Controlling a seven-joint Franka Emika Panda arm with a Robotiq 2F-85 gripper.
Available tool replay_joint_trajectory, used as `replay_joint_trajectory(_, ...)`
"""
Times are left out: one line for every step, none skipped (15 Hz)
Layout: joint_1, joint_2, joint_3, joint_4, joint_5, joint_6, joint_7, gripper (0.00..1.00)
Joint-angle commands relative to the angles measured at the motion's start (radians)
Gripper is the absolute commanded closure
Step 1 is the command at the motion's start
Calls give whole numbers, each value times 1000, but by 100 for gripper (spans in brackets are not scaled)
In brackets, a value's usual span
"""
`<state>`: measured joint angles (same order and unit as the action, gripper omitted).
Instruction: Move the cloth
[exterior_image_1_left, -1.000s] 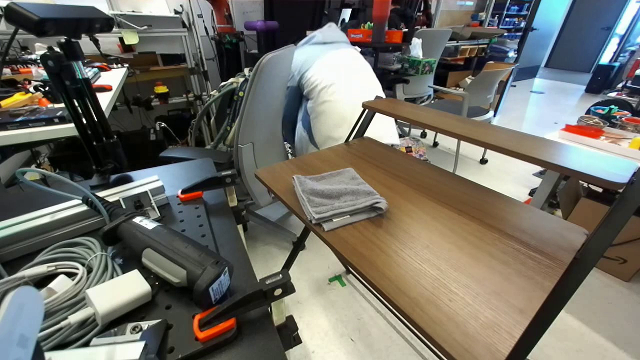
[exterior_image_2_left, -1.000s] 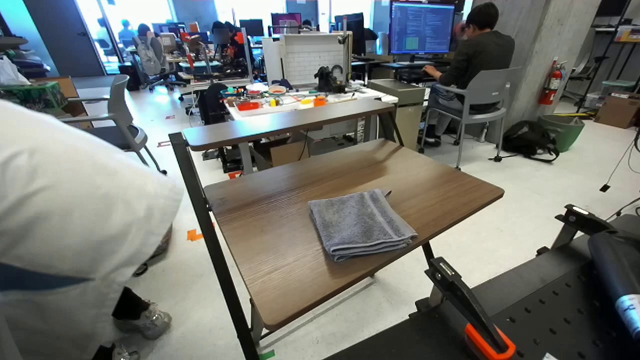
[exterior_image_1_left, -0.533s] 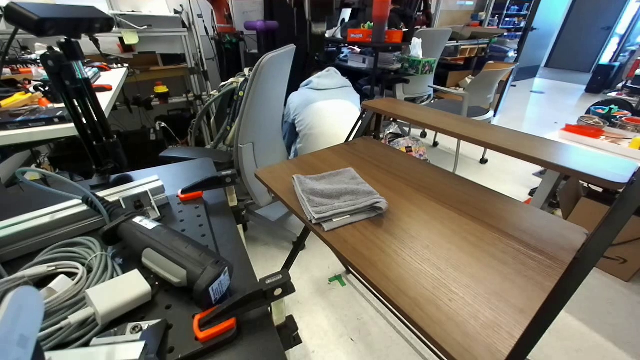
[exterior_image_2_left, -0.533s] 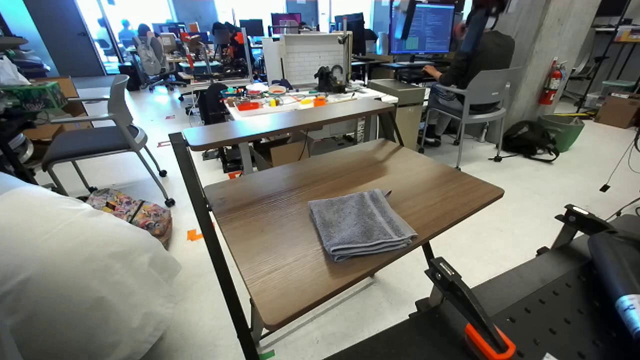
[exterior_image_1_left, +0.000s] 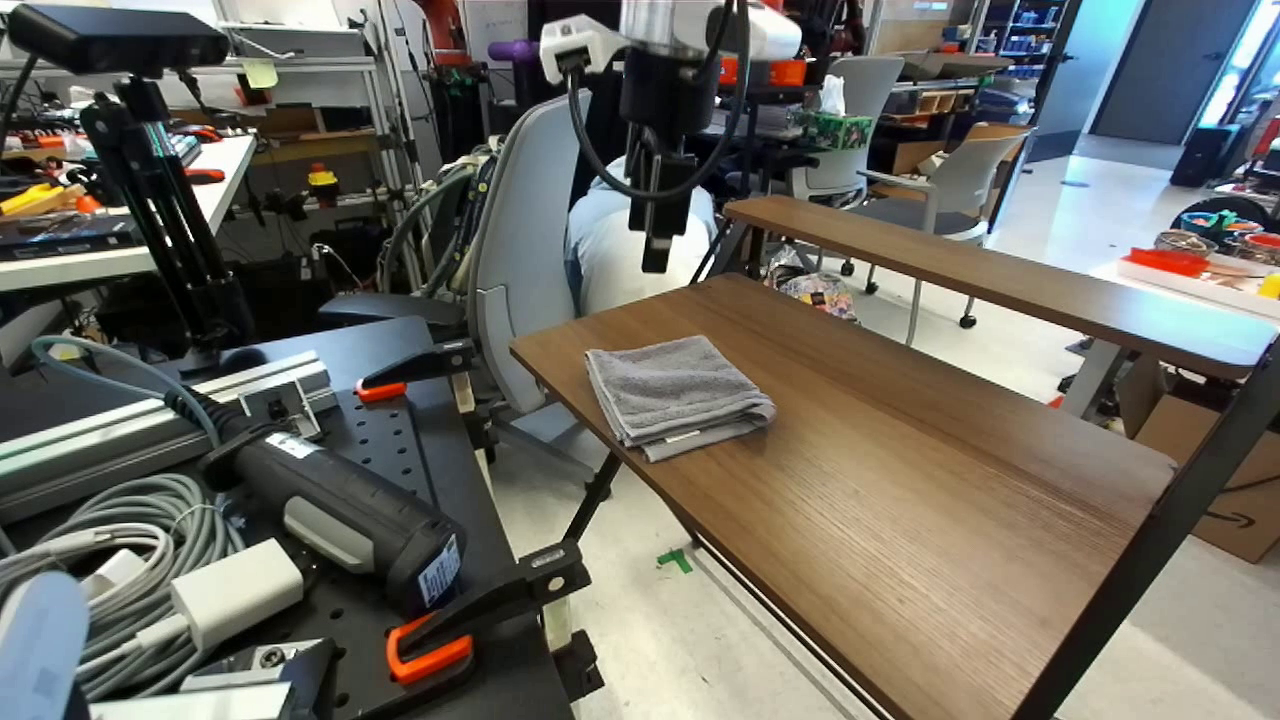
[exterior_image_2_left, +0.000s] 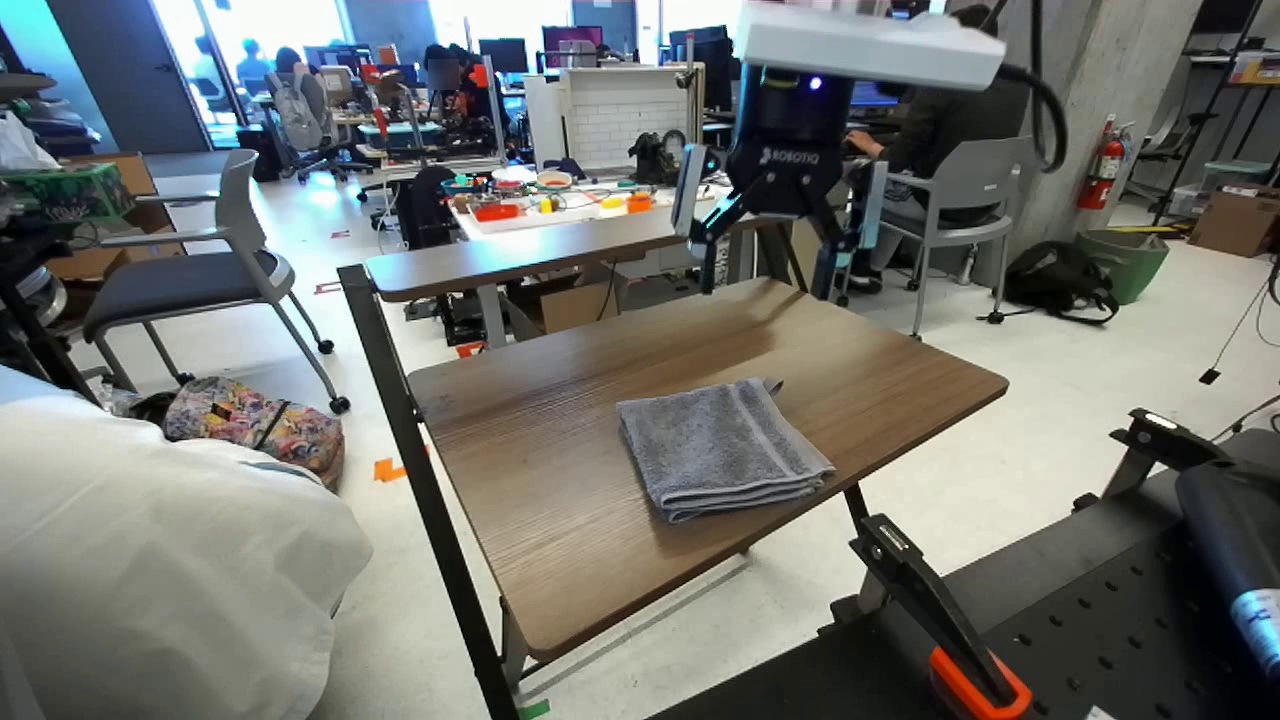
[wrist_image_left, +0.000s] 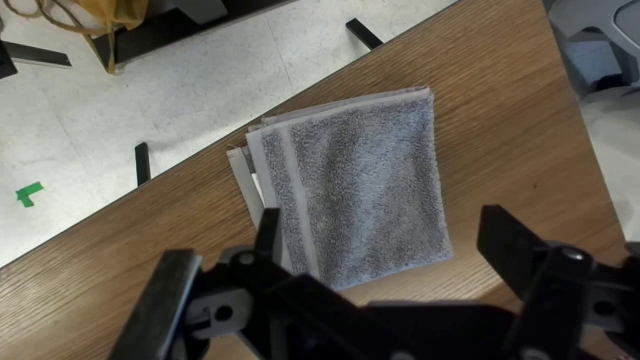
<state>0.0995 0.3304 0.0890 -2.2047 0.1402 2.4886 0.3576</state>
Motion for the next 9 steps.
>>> replay_joint_trajectory(48, 167, -35, 143, -16, 17, 75, 0)
replay_joint_trajectory(59, 206, -45, 170, -17, 29, 88, 0)
replay_joint_trajectory(67, 235, -52, 193, -15, 34, 94, 0)
replay_joint_trajectory(75, 261, -60, 211, -15, 39, 100, 0)
replay_joint_trajectory(83, 283, -66, 226, -13, 42, 105, 0)
replay_joint_trajectory(91, 300, -75, 237, -16, 46, 110, 0)
replay_joint_trajectory(97, 316, -81, 249, -17, 44, 111, 0)
replay_joint_trajectory(101, 331, -86, 260, -16, 40, 112, 0)
replay_joint_trajectory(108, 346, -94, 269, -19, 43, 115, 0)
